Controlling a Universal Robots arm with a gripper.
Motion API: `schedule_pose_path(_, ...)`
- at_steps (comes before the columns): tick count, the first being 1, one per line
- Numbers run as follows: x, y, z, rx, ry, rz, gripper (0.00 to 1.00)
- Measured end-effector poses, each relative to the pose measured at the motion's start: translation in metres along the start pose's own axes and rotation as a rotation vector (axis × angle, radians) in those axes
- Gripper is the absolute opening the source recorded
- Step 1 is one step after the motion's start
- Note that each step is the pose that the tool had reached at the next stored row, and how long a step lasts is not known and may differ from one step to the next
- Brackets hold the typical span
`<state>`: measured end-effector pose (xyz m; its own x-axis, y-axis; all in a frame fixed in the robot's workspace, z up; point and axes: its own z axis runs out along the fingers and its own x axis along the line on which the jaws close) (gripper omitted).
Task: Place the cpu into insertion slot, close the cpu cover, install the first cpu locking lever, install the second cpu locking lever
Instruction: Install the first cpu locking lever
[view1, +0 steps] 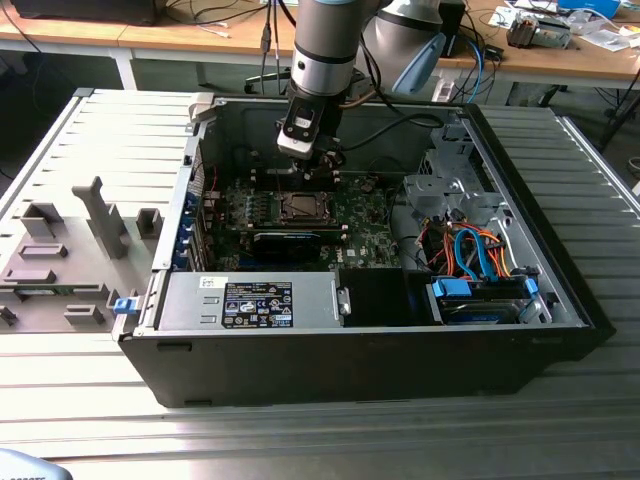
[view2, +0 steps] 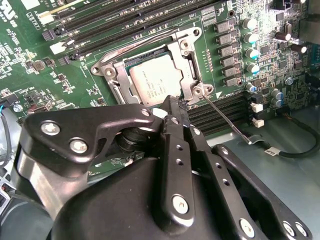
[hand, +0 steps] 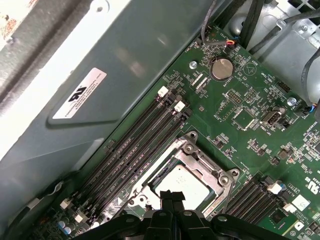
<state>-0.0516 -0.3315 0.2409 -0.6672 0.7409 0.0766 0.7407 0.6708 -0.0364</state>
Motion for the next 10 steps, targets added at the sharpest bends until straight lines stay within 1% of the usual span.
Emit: schedule_pose_path(10, 0.0, 0.0, 0.0, 0.0007, -0.0003, -0.009, 0.11)
